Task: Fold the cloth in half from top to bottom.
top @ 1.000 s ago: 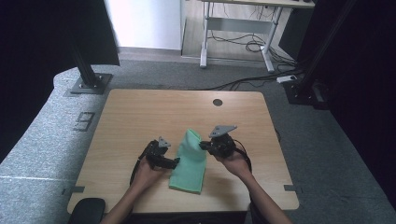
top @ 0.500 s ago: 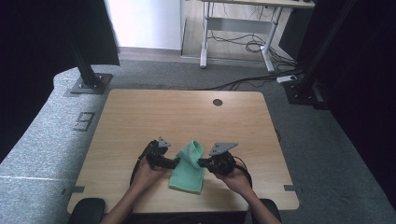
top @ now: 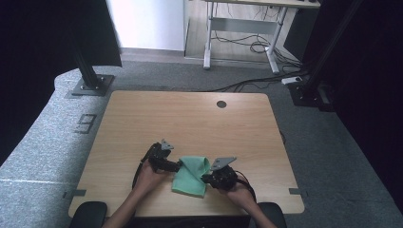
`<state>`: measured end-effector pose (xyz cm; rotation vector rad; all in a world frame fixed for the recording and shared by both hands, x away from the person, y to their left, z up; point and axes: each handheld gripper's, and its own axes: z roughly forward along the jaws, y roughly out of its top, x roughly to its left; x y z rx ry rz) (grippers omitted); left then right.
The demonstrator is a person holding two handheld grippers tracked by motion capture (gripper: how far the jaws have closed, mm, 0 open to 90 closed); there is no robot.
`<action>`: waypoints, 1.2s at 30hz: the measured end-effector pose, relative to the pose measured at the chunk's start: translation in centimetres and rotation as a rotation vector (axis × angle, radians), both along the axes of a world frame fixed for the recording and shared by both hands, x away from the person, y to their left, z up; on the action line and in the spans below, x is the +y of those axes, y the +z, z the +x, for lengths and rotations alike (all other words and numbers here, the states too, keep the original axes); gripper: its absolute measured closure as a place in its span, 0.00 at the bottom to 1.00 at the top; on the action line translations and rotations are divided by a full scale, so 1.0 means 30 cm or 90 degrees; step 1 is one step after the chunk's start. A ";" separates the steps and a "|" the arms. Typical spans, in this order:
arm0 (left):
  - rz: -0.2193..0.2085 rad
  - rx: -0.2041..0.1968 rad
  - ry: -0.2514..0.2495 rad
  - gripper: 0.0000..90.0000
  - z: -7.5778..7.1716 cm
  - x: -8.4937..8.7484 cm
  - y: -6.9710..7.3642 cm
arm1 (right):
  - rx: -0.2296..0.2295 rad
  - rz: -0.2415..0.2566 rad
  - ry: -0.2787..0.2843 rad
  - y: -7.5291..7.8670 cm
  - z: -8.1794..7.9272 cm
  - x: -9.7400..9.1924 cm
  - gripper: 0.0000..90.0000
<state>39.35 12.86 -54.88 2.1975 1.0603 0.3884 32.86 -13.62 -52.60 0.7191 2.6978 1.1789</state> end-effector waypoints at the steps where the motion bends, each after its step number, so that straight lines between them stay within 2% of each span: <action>1: 0.000 0.000 0.000 0.05 0.000 0.000 0.000 | 0.001 -0.006 0.000 -0.005 0.001 0.001 0.93; 6: -0.006 -0.002 -0.028 0.08 -0.003 0.008 0.003 | 0.010 -0.013 -0.006 -0.021 0.006 0.005 0.94; 8: -0.015 0.007 -0.041 0.09 -0.004 0.012 0.006 | 0.013 -0.009 -0.009 -0.025 0.006 0.005 0.94; 9: -0.030 0.024 -0.053 0.09 -0.007 0.018 0.013 | 0.012 -0.009 -0.010 -0.026 0.006 0.005 0.94; 10: -0.035 0.029 -0.057 0.09 -0.011 0.020 0.017 | 0.013 -0.009 -0.011 -0.026 0.005 0.005 0.94; 12: -0.034 0.024 -0.063 0.09 -0.023 0.020 0.034 | 0.016 -0.006 -0.011 -0.027 0.005 0.004 0.93; 15: -0.045 -0.002 -0.076 0.09 -0.040 0.014 0.090 | 0.027 0.003 -0.015 -0.029 0.009 0.000 0.93; 18: -0.050 -0.016 -0.073 0.10 -0.020 -0.005 0.131 | 0.026 0.005 -0.017 -0.030 0.008 0.000 0.93; 23: -0.029 -0.044 -0.085 0.10 0.062 -0.088 0.198 | 0.026 0.004 -0.022 -0.030 0.004 0.003 0.93; 25: -0.021 -0.044 -0.093 0.10 0.090 -0.123 0.210 | 0.027 0.006 -0.022 -0.030 0.004 0.002 0.93; 27: -0.010 -0.037 -0.109 0.10 0.115 -0.161 0.210 | 0.029 0.007 -0.023 -0.030 0.005 0.002 0.93; 31: -0.006 0.000 -0.155 0.10 0.138 -0.205 0.177 | 0.028 0.007 -0.025 -0.030 0.002 0.003 0.92; 34: -0.021 0.019 -0.162 0.11 0.136 -0.192 0.160 | 0.032 0.013 -0.026 -0.030 0.006 0.000 0.92; 36: -0.022 0.026 -0.168 0.11 0.132 -0.181 0.157 | 0.036 0.016 -0.028 -0.029 0.006 -0.001 0.91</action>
